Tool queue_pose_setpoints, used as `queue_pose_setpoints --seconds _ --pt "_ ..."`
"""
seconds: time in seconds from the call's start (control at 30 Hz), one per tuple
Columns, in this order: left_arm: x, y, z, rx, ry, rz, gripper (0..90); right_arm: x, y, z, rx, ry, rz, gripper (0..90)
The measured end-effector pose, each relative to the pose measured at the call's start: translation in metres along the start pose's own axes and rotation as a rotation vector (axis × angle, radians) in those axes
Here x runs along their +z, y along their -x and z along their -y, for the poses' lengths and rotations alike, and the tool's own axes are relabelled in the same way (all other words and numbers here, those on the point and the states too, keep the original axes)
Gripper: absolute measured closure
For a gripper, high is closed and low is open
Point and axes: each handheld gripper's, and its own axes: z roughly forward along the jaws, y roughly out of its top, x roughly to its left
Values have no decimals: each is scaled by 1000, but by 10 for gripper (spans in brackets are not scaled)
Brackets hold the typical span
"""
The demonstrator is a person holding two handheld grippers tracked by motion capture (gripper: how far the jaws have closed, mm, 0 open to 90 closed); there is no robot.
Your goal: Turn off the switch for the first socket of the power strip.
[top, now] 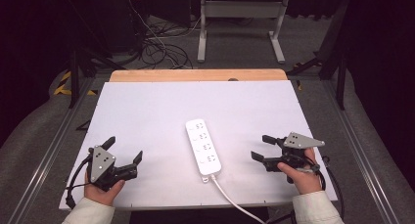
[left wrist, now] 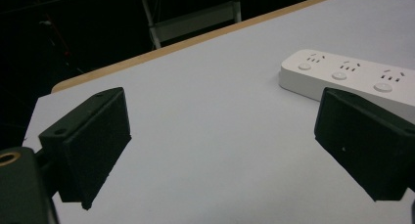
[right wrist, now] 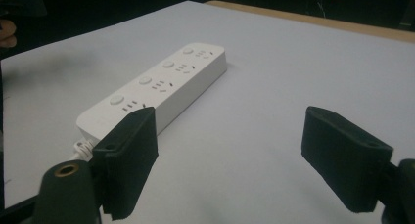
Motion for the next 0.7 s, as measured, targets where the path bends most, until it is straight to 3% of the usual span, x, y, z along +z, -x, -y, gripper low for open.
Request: queue_pose_setpoints --seconds 0.33,0.57,0.7 --pt "-4 -3 8 -3 -52 32 65 7 2 26 -1 -102 28 213" --pt "1 -4 8 4 -61 33 63 4 4 25 21 -54 79 218" --pt "6 -4 9 1 -91 31 63 2 6 26 13 -80 114 253"
